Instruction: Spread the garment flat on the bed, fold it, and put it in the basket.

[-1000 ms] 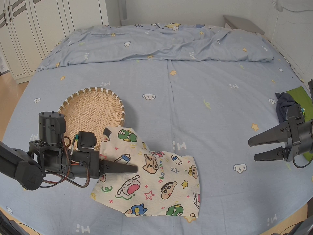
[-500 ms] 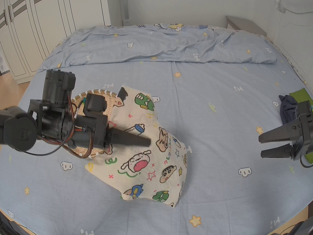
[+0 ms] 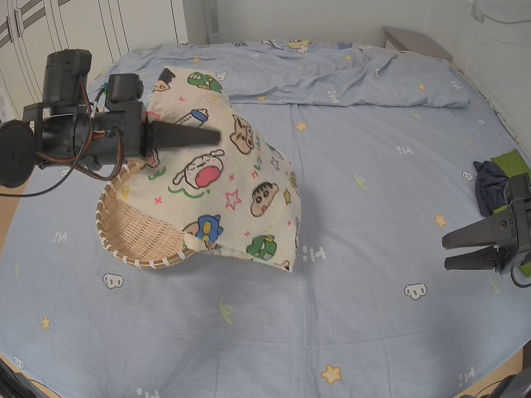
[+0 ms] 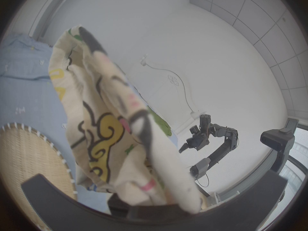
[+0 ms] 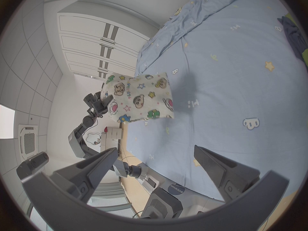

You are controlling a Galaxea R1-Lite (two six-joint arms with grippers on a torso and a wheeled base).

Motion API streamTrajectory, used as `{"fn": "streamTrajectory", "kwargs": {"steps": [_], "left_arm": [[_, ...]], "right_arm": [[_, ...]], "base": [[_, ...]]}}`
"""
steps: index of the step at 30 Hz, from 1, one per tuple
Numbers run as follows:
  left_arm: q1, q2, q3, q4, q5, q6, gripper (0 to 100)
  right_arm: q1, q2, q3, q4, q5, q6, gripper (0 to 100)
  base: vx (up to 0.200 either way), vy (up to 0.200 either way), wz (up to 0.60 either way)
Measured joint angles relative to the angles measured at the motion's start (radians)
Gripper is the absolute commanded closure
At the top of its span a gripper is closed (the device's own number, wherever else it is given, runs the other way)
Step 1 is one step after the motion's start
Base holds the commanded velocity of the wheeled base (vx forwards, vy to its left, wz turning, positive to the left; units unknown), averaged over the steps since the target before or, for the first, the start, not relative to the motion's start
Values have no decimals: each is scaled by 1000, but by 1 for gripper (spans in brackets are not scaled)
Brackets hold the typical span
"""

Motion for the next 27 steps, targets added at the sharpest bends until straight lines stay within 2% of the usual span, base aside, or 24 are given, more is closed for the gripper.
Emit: {"fn": "streamTrajectory", "kwargs": {"steps": [9,15,20,27], "left_arm": [[149,62,-100,-65,-51,-10,100],[242,124,-166,-86,-78,-60,100],[299,149,-182,-93,-111,-69,100],[346,174,-162,-91,-115,-80,100]], "right_arm": [[0,-11,8,-1,0,-3,0],[0,-14,23,-28,-1,-3,0],[0,-14,30,-37,-6,-3,0],[0,-14,34,-38,-9,-3,0]], "base": [[0,0,0],[0,0,0],[0,0,0],[0,0,0]]}}
